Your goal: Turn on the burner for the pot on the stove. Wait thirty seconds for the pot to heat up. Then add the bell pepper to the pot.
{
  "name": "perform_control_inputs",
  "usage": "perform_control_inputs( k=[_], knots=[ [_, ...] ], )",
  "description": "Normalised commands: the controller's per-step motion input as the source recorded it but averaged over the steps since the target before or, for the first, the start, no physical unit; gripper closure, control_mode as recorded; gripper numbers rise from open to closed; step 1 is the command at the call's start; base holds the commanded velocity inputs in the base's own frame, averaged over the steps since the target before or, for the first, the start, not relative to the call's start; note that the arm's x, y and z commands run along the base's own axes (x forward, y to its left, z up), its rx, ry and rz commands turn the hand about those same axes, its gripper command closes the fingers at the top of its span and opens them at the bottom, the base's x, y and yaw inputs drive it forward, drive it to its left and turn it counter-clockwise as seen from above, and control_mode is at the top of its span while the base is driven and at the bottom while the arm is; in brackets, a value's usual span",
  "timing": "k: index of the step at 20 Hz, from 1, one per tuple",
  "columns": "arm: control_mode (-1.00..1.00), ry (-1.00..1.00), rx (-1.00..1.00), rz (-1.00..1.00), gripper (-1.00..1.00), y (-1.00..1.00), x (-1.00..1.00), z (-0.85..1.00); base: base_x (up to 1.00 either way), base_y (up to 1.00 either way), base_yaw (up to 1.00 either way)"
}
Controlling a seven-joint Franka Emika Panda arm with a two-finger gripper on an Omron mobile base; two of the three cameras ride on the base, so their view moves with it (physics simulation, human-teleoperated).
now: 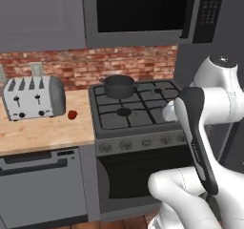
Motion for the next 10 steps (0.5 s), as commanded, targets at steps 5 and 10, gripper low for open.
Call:
perform_control_inputs(
  k=[5, 10],
  knots=[
    [1.0, 0.0, 0.0, 0.0, -1.0, 0.0, 0.0, 0.0, -0.5, 0.07, 0.0],
    [1.0, 0.0, 0.0, 0.0, -1.0, 0.0, 0.0, 0.0, -0.03, 0.14, 0.0]
  ],
)
